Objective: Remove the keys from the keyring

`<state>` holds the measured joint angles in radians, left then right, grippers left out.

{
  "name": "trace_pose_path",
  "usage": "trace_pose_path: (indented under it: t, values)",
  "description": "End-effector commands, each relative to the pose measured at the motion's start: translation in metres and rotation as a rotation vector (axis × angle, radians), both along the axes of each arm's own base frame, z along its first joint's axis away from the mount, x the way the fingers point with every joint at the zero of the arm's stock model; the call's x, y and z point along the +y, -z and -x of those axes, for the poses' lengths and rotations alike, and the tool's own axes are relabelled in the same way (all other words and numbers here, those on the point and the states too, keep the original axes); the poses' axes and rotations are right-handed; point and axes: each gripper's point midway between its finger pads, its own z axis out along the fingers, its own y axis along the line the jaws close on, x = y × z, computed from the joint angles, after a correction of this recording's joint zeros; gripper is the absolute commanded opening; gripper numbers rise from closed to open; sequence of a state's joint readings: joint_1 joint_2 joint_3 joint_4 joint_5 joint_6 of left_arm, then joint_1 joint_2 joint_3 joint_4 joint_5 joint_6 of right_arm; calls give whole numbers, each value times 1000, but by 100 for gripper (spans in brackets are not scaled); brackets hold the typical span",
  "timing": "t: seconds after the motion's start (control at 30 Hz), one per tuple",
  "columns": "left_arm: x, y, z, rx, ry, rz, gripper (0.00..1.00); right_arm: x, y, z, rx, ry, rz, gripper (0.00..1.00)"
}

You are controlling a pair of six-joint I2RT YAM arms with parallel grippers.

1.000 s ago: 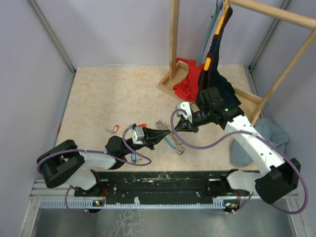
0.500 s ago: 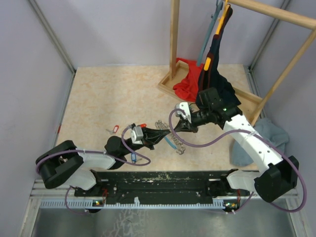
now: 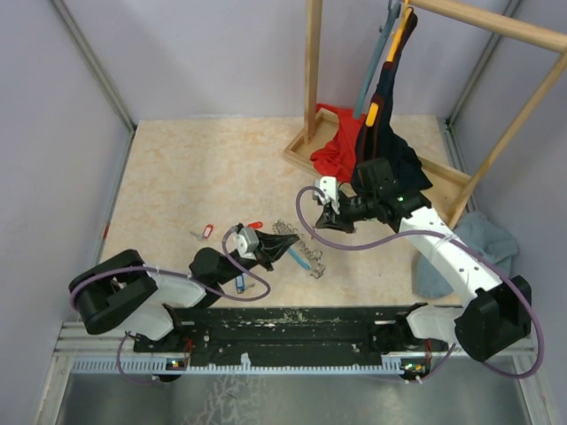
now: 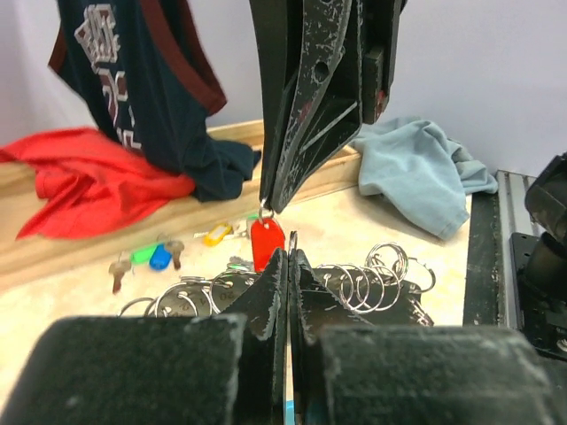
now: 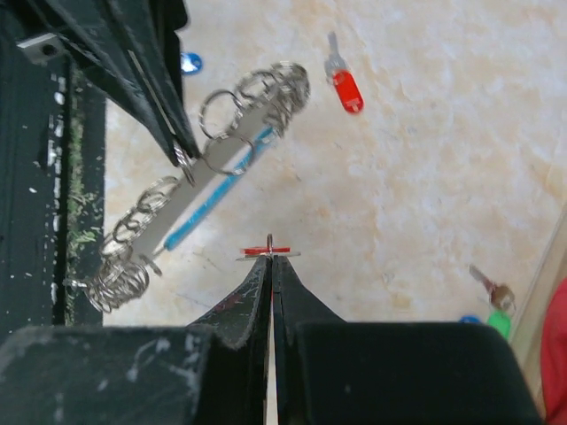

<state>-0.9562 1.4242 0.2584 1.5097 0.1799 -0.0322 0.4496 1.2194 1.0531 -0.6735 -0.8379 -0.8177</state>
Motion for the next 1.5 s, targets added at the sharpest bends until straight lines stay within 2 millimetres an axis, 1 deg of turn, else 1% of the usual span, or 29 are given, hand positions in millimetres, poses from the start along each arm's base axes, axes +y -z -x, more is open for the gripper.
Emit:
trace_pose_path:
  t: [0.0, 0.07, 0.23, 0.4, 0.5, 0.63, 0.67, 0.73, 0.77, 0.83, 0.87, 0.93, 1.1, 1.17, 1.23, 1.33, 1.37, 1.47]
  values:
    - [25, -48, -8, -37, -72, 237, 0, -8, 11, -40, 9, 163, 19, 0]
    - [28, -40, -15, 27, -76, 247, 0, -15, 25, -51, 44, 215, 62, 0]
    - [37, -18, -41, 258, -74, 263, 0, -38, 54, -79, 59, 362, 200, 0]
    - [45, -3, -62, 373, -156, 247, 0, -59, 83, -96, 73, 471, 330, 0]
    - [53, 5, -74, 434, -224, 237, 0, -67, 93, -104, 80, 518, 372, 0]
    - [58, 13, -88, 503, -273, 208, 0, -72, 96, -111, 77, 569, 382, 1]
    - [59, 14, -91, 517, -282, 200, 0, -72, 96, -111, 81, 578, 379, 5]
    - [61, 16, -96, 539, -299, 189, 0, -71, 92, -111, 89, 576, 358, 19]
    - [61, 18, -98, 551, -306, 180, 0, -70, 88, -110, 97, 570, 336, 27]
    - [62, 21, -101, 571, -318, 164, 0, -66, 77, -107, 100, 557, 281, 38]
    - [63, 23, -103, 580, -324, 156, 0, -65, 70, -106, 96, 550, 254, 42]
    - [63, 27, -107, 612, -344, 137, 0, -59, 55, -101, 80, 518, 189, 47]
    - [68, 37, -130, 688, -449, 56, 0, -51, 25, -91, 8, 474, 80, 53]
    - [73, 41, -143, 705, -515, 20, 0, -49, 19, -89, -11, 465, 61, 54]
    - [80, 44, -157, 716, -579, -5, 0, -49, 16, -87, -16, 458, 54, 54]
    - [89, 56, -177, 761, -673, -29, 0, -47, 16, -86, -12, 446, 50, 54]
    - [93, 63, -182, 793, -695, -37, 0, -47, 17, -85, -8, 444, 49, 54]
    - [102, 65, -205, 841, -746, -12, 0, -46, 17, -84, -3, 439, 49, 54]
